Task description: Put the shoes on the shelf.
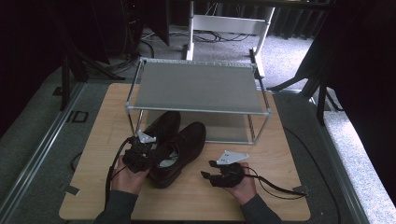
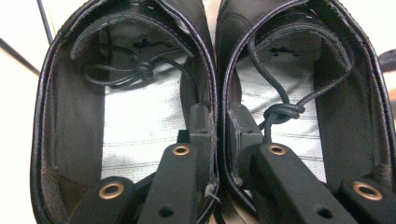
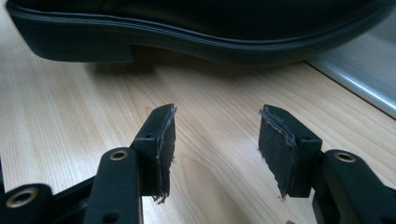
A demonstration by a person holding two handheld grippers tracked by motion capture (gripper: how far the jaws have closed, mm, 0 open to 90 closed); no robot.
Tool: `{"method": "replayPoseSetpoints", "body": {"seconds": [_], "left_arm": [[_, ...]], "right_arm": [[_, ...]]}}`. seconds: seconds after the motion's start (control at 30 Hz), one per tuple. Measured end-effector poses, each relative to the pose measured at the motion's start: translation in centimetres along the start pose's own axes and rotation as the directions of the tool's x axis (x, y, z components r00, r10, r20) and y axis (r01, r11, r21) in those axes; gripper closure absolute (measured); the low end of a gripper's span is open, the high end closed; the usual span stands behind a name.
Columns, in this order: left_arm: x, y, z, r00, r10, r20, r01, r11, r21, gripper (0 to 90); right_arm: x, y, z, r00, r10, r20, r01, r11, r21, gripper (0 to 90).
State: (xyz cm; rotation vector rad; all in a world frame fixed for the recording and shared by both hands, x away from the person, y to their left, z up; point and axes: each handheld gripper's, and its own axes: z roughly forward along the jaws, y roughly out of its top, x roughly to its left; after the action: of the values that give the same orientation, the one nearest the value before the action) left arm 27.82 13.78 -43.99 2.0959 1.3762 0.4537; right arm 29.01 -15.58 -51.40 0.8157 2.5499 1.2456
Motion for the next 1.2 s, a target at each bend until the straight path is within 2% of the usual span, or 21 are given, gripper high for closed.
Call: {"method": "replayPoseSetpoints", "body": {"seconds": [0.2,0.47,0.77,1.0,1.2], "left_arm": [[0.2,0.2,0.8,0.9995,-0.032,-0.004,0.032,0.9993,-0.019,83.1],[0.3,0.8,1.6,0.9987,-0.049,-0.013,0.048,0.9971,-0.059,83.0],[0.5,1.8,2.7,0.9967,-0.081,-0.008,0.08,0.9924,-0.094,83.0],[0.6,2.4,3.6,0.9924,-0.123,-0.011,0.12,0.9846,-0.127,82.9],[0.7,3.1,4.0,0.9904,-0.137,-0.018,0.133,0.9812,-0.14,82.9]], "right_arm": [[0.4,0.9,0.2,0.9999,-0.008,-0.011,0.008,1.0,-0.013,45.8],[0.6,1.3,0.3,0.9997,-0.024,-0.001,0.024,1.0,-0.012,45.8],[-0.3,0.4,-0.4,0.9994,-0.016,0.03,0.016,1.0,-0.005,45.7],[-1.1,-0.6,-1.3,0.9981,0.008,0.061,-0.008,1.0,0.003,45.7],[-1.8,-1.7,-2.4,0.9953,0.024,0.093,-0.025,1.0,0.01,45.6]]}}
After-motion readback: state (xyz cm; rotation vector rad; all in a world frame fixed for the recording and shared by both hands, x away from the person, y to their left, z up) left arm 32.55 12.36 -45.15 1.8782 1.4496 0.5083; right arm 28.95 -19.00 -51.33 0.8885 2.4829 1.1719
